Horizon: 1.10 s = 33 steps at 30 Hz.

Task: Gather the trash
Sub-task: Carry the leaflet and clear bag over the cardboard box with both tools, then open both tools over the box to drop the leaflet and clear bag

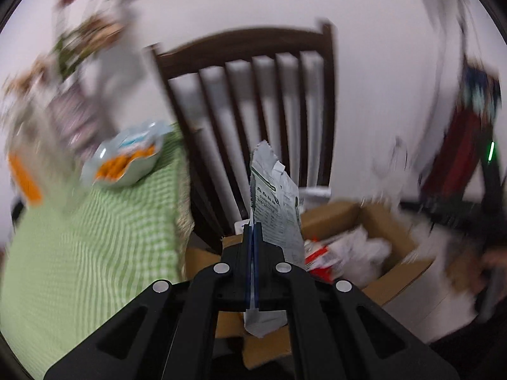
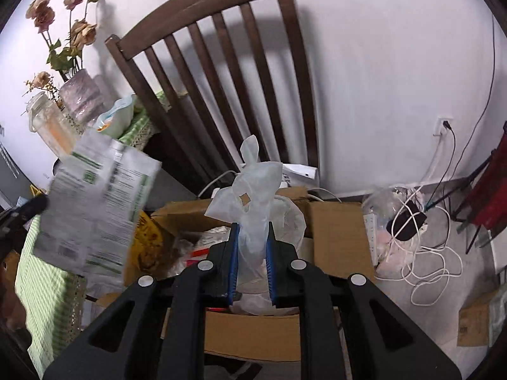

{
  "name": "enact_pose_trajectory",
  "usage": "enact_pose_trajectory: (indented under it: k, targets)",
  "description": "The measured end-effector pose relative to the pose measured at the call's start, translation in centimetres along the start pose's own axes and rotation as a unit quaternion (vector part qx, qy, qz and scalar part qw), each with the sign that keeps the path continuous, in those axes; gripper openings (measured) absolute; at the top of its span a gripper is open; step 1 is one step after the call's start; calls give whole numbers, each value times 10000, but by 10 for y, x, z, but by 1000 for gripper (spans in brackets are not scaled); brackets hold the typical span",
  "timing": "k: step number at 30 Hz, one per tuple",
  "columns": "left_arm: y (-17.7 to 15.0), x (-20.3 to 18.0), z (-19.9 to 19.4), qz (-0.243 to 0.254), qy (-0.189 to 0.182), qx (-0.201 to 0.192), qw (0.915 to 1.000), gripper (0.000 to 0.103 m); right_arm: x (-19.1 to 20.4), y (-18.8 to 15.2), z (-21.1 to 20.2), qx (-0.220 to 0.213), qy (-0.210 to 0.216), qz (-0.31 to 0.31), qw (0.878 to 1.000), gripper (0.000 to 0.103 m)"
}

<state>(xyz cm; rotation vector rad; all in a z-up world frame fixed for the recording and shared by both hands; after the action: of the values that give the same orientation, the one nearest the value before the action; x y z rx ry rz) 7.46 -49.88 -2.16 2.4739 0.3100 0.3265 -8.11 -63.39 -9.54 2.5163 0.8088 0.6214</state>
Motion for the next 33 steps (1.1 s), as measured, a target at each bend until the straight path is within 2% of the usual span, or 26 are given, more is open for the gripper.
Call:
enact_pose_trajectory:
  k: [3, 6, 10, 15, 17, 19, 21, 22, 23, 24, 25, 26, 27, 31, 33]
  targets:
    - [-2, -30, 28, 943, 18, 314, 9950, 0, -7, -2, 5, 85, 53, 19, 9999, 15]
    - [-8, -48, 48, 1488, -118, 718, 9862, 0, -10, -8, 14, 246, 123, -8, 9996, 16]
    - [-14, -53, 58, 1624, -333, 905, 9820, 0, -3, -15, 29, 476, 250, -123, 9985, 16]
    - [-20, -71, 78, 1646, -833, 1169, 9759, 0, 8, -17, 42, 618, 356, -204, 9972, 16]
    - [-24, -74, 93, 1619, -791, 1407, 9735, 0, 7, -17, 44, 640, 371, -189, 9971, 16]
    - [-25, -71, 102, 1548, -939, 1578, 9707, 3, 5, -18, 47, 722, 374, -180, 9965, 16]
    - [-25, -60, 113, 1321, -759, 1764, 9725, 3, 4, -21, 51, 801, 367, -178, 9960, 17]
    - [-25, -53, 116, 1159, -615, 1816, 9746, 8, 3, -22, 52, 826, 365, -172, 9958, 17]
    - [-24, -46, 117, 1013, -565, 1820, 9764, 18, 3, -23, 54, 870, 379, -155, 9954, 17]
    - [-22, -42, 116, 894, -630, 1797, 9776, 22, 3, -24, 56, 899, 401, -144, 9950, 17]
    - [-20, -35, 111, 695, -802, 1718, 9794, 32, 4, -24, 56, 914, 422, -141, 9948, 17]
    - [-17, -27, 106, 496, -898, 1630, 9813, 47, 4, -25, 57, 928, 438, -145, 9946, 17]
    - [-14, -21, 101, 329, -936, 1533, 9832, 52, 7, -24, 57, 938, 464, -163, 9944, 17]
    - [-3, -8, 73, 164, -1199, 1120, 9863, 54, 20, -22, 51, 890, 557, -353, 9939, 19]
    - [2, -2, 62, 119, -1071, 988, 9893, 55, 26, -20, 49, 876, 591, -434, 9935, 32]
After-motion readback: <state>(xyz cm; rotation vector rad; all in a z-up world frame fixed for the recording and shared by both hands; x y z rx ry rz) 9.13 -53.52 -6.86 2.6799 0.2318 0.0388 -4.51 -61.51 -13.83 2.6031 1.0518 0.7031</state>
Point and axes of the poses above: each gripper's, at about its wrist camera, not at the fingertips, and z roughly the way its jaws point, x to its left, y to its top, the point moved 2 cm from there along z, roughly the way its jaws point, and after that the axes turned 10 degrees about x, right-handed, at the moved point
